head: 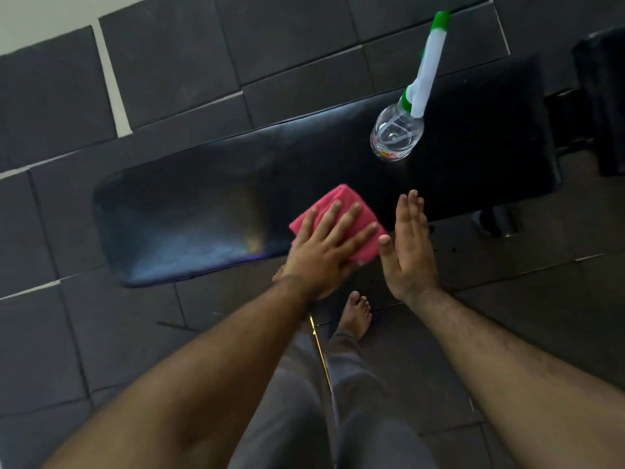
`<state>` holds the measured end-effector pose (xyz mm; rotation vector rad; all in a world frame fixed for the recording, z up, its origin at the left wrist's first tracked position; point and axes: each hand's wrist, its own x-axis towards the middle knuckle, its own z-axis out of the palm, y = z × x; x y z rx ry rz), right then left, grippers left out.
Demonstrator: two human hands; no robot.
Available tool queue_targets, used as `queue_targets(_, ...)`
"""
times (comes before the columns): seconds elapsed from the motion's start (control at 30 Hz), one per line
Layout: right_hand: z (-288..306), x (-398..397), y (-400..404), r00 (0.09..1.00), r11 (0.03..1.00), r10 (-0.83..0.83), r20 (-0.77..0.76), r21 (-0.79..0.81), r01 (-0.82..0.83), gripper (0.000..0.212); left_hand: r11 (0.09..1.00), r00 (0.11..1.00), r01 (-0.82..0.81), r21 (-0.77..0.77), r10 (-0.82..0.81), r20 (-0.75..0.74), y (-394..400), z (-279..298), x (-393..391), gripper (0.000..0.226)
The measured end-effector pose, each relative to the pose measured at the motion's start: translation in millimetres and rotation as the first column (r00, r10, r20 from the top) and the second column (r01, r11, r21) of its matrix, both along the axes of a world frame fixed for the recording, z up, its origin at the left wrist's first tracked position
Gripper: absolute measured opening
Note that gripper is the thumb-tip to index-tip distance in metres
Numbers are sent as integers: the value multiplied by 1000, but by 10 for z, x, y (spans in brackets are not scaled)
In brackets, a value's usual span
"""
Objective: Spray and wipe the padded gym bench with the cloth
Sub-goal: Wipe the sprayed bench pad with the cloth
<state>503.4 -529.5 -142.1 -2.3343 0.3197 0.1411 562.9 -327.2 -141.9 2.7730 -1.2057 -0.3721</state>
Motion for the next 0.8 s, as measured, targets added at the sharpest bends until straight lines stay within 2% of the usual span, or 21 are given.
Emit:
queue_targets(0.07, 1, 15, -19, 1000, 1000, 3, -15, 13, -3, 99, 999, 998, 39, 17, -40, 52, 409, -45, 60, 74)
queue_targets(0.13, 5, 19, -33, 1000, 1000, 11, -16, 17, -11, 99, 997, 998, -19, 70, 15, 58, 705, -29, 282, 79)
queue_targets(0.27, 34, -1, -32, 1000, 1000, 15, -7, 7, -14, 99, 952, 956, -291, 94, 292, 6, 793, 20, 851, 81)
queue_targets(0.33, 71, 6, -7, 1000, 1000, -1, -3, 14, 1, 99, 898, 898, -433, 73, 437, -44, 559, 64, 1171, 83)
queue_targets(0.4, 121, 45, 11, 1000, 1000, -16, 10, 9, 16, 98, 862, 858, -503, 65, 507, -85, 201, 100, 1418, 88)
queue_targets(0.47, 175, 123, 4, 999, 1000, -25, 41, -4, 25, 94, 884, 879, -464, 51, 467, -92, -141, 111, 1438, 95)
queue_targets(0.57, 253, 352, -36, 987, 994, -109, 118, 9, 109, 89, 967, 965, -254, 29, 255, -64, -278, 86, 1081, 98)
queue_targets(0.67, 370, 715, -78, 955, 972, -232, 184, 24, 232, 93, 999, 998, -40, 2, 40, -47, 121, 38, 827, 98)
queue_targets(0.8, 612, 1284, -134, 902, 945, -325, 283, 133, 298, 108, 995, 998, 66, 72, -65, -17, 628, 85, 893, 101)
